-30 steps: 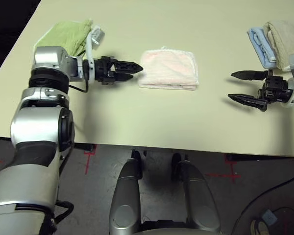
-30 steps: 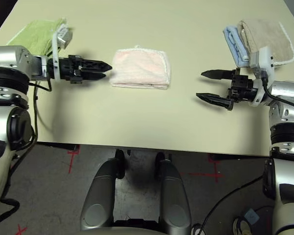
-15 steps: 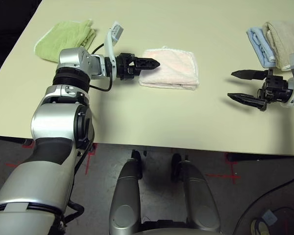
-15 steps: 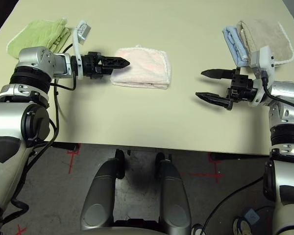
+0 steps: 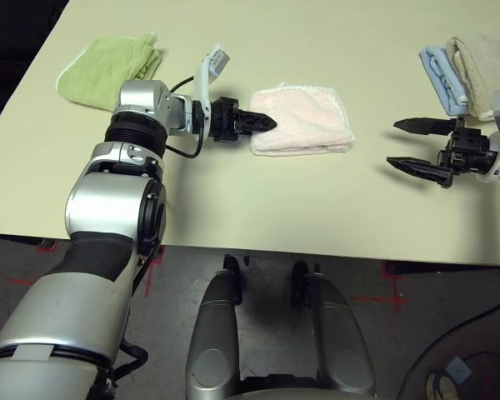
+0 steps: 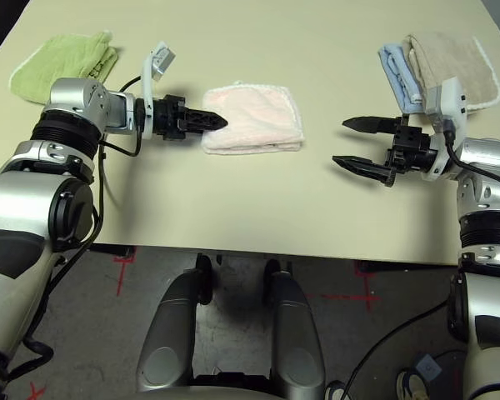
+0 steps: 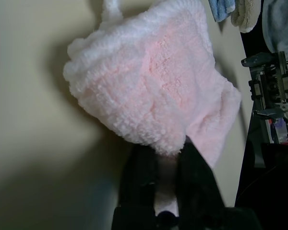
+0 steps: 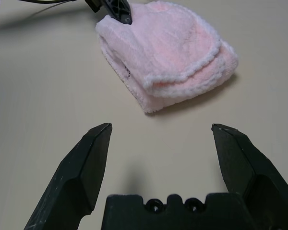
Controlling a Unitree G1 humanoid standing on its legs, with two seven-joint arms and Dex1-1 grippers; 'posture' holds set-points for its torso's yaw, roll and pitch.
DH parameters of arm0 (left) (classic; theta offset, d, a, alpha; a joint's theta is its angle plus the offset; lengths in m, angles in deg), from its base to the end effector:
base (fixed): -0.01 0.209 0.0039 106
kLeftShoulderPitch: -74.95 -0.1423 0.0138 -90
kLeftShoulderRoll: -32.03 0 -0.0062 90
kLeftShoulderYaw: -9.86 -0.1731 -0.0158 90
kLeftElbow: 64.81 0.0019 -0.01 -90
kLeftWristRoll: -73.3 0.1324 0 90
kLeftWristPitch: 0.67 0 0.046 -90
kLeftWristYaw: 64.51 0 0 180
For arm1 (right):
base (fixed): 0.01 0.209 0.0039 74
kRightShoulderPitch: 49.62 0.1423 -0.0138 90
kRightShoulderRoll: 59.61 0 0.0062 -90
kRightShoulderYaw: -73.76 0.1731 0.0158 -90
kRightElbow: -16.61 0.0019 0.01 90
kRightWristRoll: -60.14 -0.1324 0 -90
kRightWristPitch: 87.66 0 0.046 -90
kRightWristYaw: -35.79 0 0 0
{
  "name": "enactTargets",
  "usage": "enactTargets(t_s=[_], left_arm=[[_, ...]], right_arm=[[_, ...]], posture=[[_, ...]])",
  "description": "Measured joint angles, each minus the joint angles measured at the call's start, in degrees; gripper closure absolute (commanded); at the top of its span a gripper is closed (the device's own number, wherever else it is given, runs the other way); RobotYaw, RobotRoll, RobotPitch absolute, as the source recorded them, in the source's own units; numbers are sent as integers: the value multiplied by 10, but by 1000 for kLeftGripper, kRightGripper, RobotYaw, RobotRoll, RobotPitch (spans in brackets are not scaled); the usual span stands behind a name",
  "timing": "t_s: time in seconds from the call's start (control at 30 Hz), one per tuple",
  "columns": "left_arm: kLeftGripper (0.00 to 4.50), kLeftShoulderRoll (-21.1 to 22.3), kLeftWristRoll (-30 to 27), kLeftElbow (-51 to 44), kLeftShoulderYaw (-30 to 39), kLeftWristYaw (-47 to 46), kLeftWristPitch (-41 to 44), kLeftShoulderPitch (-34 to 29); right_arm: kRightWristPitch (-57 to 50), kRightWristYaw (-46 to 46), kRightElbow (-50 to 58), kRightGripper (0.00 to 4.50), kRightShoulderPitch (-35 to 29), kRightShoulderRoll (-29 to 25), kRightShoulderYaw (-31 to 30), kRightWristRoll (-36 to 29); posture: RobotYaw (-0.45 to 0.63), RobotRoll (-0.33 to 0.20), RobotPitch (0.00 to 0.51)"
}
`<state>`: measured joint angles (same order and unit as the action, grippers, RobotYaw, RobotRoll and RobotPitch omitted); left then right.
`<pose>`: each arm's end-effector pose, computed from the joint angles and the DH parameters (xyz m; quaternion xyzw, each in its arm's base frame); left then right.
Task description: Fold the towel and set it aside.
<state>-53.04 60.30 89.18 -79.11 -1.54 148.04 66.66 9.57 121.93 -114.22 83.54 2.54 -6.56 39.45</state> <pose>0.3535 0.1670 0.2471 -0.1589 0.3060 -0.4749 0.8097 0.2850 -0.3222 0.2097 -0.1853 -0.0576 0.5169 0.8337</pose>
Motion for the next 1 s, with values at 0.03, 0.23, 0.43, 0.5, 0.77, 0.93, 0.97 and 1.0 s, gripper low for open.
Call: enactTargets(t_s=[0.03,0.23,0.43,0.5,0.77,0.93,0.97,1.0], left_arm=[[4485,0,0,0,0,0,1,0],[4485,-1,-2,0,2,-2,1,0],[4485,5,-16,-10,30,-12,1,0],[4485,12,-23,-25,41,-14,6,0],[4485,57,-55,-78,90,-40,27,1],[4485,88,-63,-71,125,-75,0,25],[4485,92,-63,-70,127,-79,-7,30],[4485,95,-64,-68,133,-83,-16,35]], right_arm=[[0,0,0,0,0,0,0,0],[2,-1,-1,0,1,0,0,0],[-8,-22,-1,0,5,17,2,-9],[-11,-27,-1,0,5,23,2,-11],[-11,-36,0,0,8,31,1,-12],[-10,-37,-4,0,21,36,1,-11],[-10,-37,-5,0,24,38,1,-10],[-10,-37,-7,0,26,39,0,-10]], posture=[[-24,0,337],[-24,0,334],[-19,0,335],[-11,0,335],[20,0,329],[29,0,325],[32,0,325],[33,0,324]])
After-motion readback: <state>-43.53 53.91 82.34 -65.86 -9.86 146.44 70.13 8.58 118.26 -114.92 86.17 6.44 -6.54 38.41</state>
